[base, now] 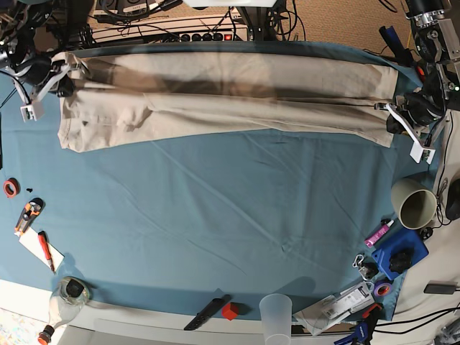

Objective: Fold the T-shirt properly
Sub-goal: 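Drag the folded shirt away from the robot with both grippers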

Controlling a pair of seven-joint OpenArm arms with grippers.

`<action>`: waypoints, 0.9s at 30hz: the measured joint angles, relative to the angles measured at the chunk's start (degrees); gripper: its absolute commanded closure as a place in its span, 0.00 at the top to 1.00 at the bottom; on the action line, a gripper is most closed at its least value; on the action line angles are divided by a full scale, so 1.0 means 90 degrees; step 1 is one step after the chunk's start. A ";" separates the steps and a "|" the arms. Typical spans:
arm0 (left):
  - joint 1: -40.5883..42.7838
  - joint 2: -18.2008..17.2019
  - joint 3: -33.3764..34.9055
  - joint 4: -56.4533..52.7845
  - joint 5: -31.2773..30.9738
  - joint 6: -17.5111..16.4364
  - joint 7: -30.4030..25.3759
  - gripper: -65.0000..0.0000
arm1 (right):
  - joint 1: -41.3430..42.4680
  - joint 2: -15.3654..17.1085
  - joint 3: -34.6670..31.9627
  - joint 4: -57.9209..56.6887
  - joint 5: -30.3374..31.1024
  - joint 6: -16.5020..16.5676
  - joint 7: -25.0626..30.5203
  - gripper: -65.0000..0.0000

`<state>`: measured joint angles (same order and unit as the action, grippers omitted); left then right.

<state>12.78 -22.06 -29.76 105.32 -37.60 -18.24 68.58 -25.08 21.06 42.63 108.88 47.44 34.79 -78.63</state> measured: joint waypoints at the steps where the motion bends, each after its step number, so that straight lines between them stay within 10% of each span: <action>1: 0.0027 0.0000 0.0000 0.0000 0.0002 0.0000 0.0002 0.00 | 0.0002 0.0000 0.0000 0.0000 0.0000 0.0000 0.0000 0.00; 8: 0.0053 0.0000 0.0000 0.0000 0.0000 -0.0265 0.0221 0.01 | 0.0034 0.0002 0.0000 0.0000 0.0000 0.0000 -0.0002 0.00; 20: 0.0483 0.0000 0.0000 0.0000 -0.0238 -0.0265 0.0180 0.44 | 0.0034 0.0002 0.0000 0.0000 -0.0092 -0.0002 -0.0097 0.13; 27: 0.0493 0.0000 0.0000 -0.0007 -0.0238 -0.0117 -0.0010 0.44 | 0.0034 0.0002 0.0000 0.0000 -0.0092 -0.0002 -0.0097 0.13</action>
<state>17.21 -22.06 -29.76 105.25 -39.75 -19.29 68.49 -24.77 21.08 42.63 108.88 46.61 34.76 -79.50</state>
